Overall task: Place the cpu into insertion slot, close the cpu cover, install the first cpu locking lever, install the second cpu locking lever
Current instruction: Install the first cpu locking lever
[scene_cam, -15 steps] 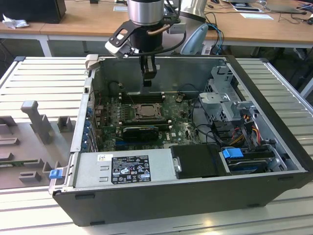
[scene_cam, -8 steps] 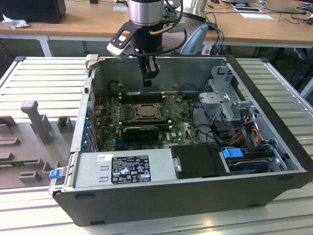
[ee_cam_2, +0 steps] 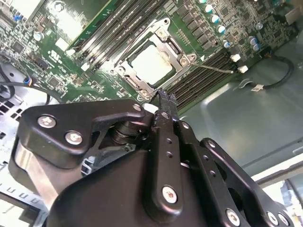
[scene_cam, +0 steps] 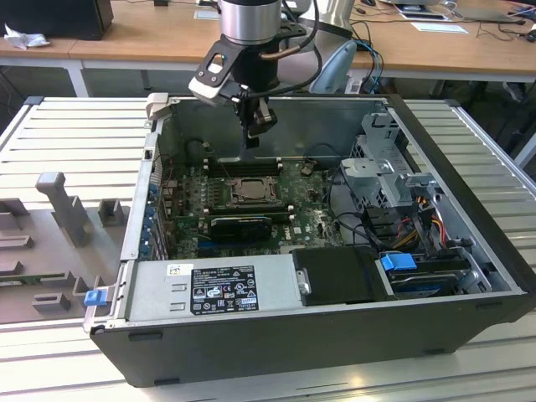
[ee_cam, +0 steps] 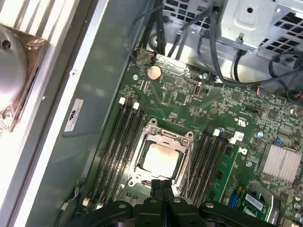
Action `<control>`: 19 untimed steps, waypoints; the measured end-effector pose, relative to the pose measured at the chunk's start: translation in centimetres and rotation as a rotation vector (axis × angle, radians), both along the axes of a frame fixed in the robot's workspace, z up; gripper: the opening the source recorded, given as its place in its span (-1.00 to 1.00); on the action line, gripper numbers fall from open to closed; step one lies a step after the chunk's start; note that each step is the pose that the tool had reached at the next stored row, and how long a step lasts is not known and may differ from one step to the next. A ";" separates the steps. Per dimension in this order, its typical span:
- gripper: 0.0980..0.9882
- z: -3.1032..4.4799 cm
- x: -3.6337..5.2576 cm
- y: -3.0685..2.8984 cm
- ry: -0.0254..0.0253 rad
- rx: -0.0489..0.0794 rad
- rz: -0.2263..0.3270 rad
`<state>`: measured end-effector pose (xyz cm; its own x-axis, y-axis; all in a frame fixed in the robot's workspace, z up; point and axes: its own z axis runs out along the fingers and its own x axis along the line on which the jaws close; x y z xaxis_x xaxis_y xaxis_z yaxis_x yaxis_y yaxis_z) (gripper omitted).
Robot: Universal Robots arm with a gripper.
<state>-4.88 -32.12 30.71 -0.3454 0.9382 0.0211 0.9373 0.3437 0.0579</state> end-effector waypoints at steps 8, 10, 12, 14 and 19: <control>-0.98 -0.02 0.00 0.00 0.0000 0.000 0.209; -0.98 -0.02 0.00 0.00 0.0000 0.000 0.248; -0.98 -0.02 0.00 0.00 -0.0001 0.000 0.279; -0.98 -0.02 0.00 0.00 0.0000 0.000 0.323; -0.98 -0.07 0.00 0.00 0.0000 0.000 0.442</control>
